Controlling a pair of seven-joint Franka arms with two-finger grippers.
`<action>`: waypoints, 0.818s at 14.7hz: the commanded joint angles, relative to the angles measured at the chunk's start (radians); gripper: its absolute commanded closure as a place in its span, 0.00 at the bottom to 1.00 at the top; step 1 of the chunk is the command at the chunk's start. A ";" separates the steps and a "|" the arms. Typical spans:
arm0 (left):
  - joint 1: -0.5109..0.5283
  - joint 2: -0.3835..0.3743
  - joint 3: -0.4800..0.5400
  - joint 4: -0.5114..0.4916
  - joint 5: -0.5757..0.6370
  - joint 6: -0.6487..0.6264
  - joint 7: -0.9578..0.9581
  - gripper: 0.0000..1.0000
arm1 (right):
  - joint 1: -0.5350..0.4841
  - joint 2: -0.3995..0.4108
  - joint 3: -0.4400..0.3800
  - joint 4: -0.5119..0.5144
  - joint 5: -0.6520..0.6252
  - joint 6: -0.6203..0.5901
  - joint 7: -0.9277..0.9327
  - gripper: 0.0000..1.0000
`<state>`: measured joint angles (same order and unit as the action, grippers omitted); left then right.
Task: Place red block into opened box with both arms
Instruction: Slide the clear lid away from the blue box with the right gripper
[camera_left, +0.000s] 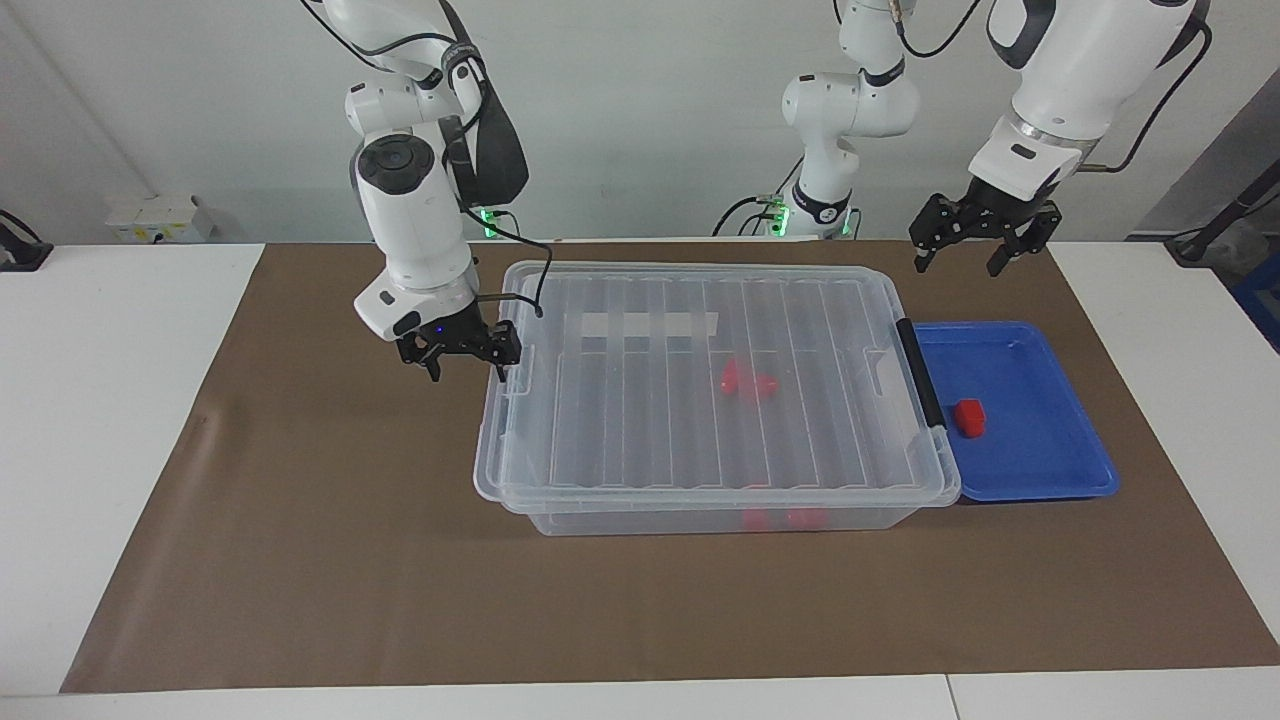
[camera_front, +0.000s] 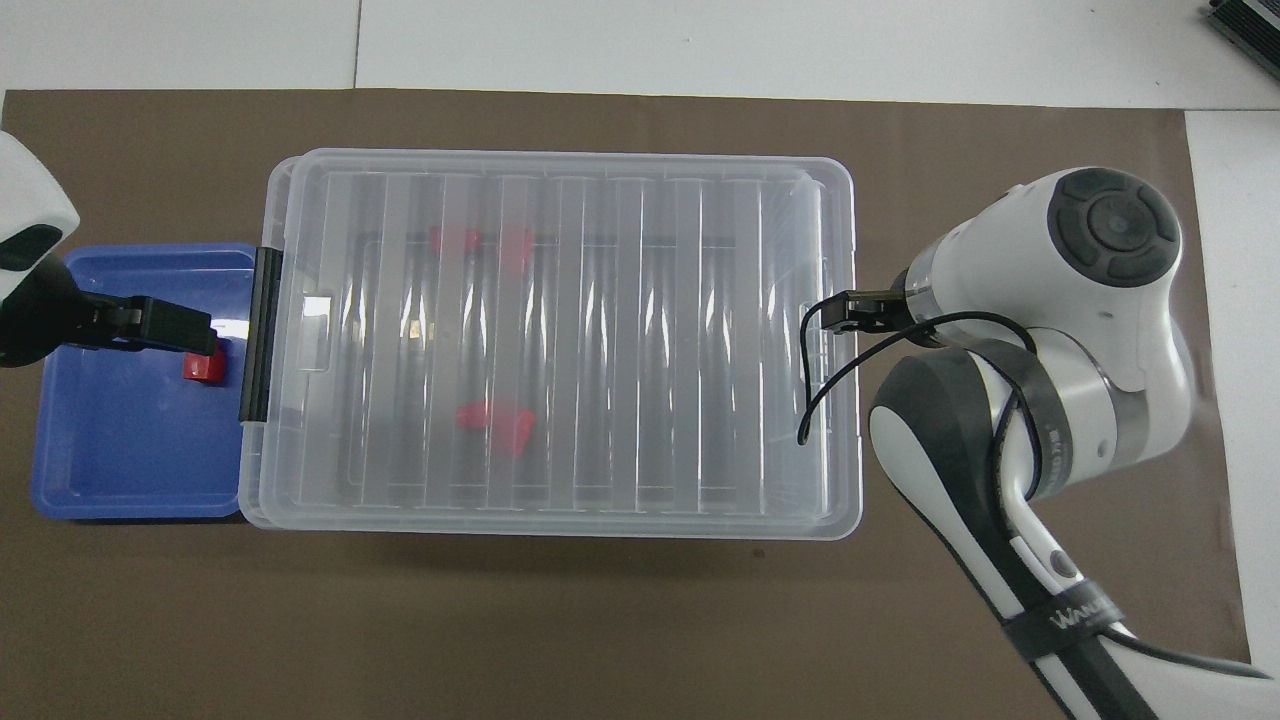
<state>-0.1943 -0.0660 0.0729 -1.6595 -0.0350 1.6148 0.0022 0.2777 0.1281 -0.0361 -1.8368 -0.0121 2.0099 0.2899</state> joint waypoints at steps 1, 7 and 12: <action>0.001 -0.006 -0.002 0.006 0.020 -0.018 -0.011 0.00 | -0.052 -0.025 0.005 -0.036 0.006 0.015 -0.075 0.02; 0.003 -0.006 -0.002 0.006 0.020 -0.018 -0.011 0.00 | -0.153 -0.027 0.005 -0.036 0.006 -0.022 -0.219 0.02; 0.003 -0.006 -0.002 0.006 0.020 -0.018 -0.011 0.00 | -0.239 -0.027 0.005 -0.036 0.004 -0.033 -0.331 0.02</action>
<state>-0.1943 -0.0660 0.0729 -1.6595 -0.0350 1.6145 0.0022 0.0720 0.1264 -0.0379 -1.8467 -0.0119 1.9874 -0.0004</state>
